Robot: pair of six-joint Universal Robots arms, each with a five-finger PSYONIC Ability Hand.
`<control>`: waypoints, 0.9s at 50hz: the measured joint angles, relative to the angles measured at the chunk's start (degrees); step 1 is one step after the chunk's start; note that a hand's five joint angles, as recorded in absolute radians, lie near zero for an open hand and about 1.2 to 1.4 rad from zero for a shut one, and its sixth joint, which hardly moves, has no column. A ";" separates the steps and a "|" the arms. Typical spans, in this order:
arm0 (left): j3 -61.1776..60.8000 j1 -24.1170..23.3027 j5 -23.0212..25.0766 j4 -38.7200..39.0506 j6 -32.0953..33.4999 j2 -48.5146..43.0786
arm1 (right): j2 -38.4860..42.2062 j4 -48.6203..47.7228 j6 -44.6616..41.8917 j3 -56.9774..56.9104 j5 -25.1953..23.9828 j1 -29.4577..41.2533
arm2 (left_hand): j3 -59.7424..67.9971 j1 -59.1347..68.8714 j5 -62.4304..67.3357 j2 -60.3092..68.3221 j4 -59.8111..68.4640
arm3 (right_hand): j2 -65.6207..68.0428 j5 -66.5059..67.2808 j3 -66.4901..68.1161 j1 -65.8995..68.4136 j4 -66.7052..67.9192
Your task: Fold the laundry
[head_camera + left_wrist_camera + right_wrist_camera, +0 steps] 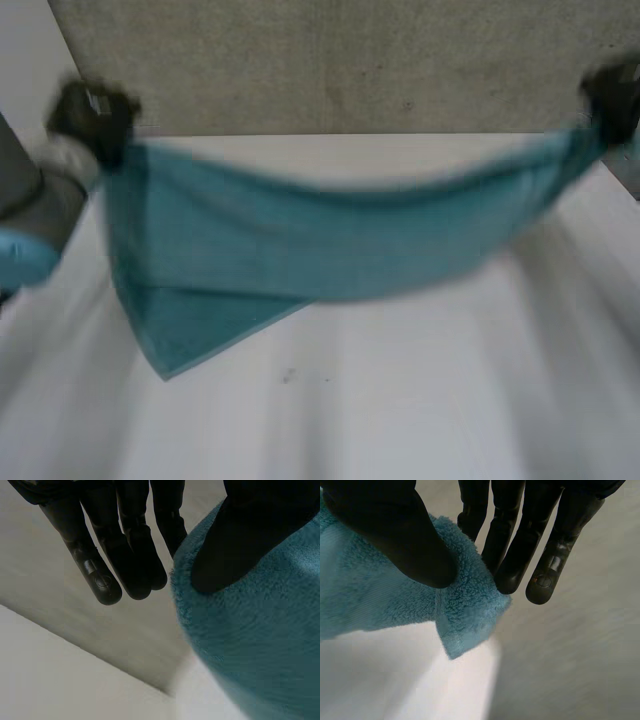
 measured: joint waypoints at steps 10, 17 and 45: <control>13.23 -0.80 -3.64 17.92 -1.94 5.45 | -5.12 -17.74 17.24 -11.73 5.64 0.93 | 0.00 0.00 0.00 0.00 0.00 | 0.00 0.00 0.18 0.00 0.00; -2.27 -0.95 -4.32 23.56 -4.95 9.57 | -12.26 -23.73 18.17 7.21 0.79 0.31 | 0.00 0.00 0.00 0.00 0.00 | 0.00 0.17 0.42 0.00 0.00; -39.04 1.32 1.52 15.50 -7.20 7.70 | -9.62 -14.88 -4.37 44.43 -11.78 -5.77 | 0.00 0.00 0.00 0.03 0.00 | 0.00 0.10 0.42 0.00 0.00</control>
